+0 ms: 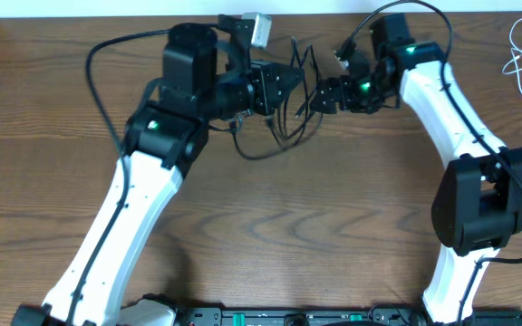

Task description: Untangle cables

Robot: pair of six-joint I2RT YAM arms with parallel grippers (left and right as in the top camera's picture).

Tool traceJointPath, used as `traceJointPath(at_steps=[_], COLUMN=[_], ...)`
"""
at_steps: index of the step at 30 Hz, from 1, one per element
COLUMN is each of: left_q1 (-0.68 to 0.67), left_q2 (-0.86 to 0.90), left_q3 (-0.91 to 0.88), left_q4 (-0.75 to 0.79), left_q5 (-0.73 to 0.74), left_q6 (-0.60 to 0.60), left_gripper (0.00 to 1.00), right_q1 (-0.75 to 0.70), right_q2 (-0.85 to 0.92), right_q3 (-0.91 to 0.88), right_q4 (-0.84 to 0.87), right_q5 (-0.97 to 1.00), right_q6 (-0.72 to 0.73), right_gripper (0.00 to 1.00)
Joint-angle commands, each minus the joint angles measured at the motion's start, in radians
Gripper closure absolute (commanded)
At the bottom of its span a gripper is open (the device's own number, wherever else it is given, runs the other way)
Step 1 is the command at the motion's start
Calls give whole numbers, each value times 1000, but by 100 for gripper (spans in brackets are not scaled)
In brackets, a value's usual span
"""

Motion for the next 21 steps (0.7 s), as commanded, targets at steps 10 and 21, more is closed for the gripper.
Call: traceJointPath(at_steps=[10, 21], left_q1=[125, 222], left_q2=[-149, -155], left_q3=[5, 5], left_q4=[5, -9], left_q5=[-64, -60], left_q6=[-5, -3], left_gripper=[93, 93], right_q1=[6, -77], right_q2=[-7, -7], right_q3=[-111, -114], right_q4=[40, -70], right_q5=[395, 585], right_q6=[336, 310], right_gripper=[13, 9])
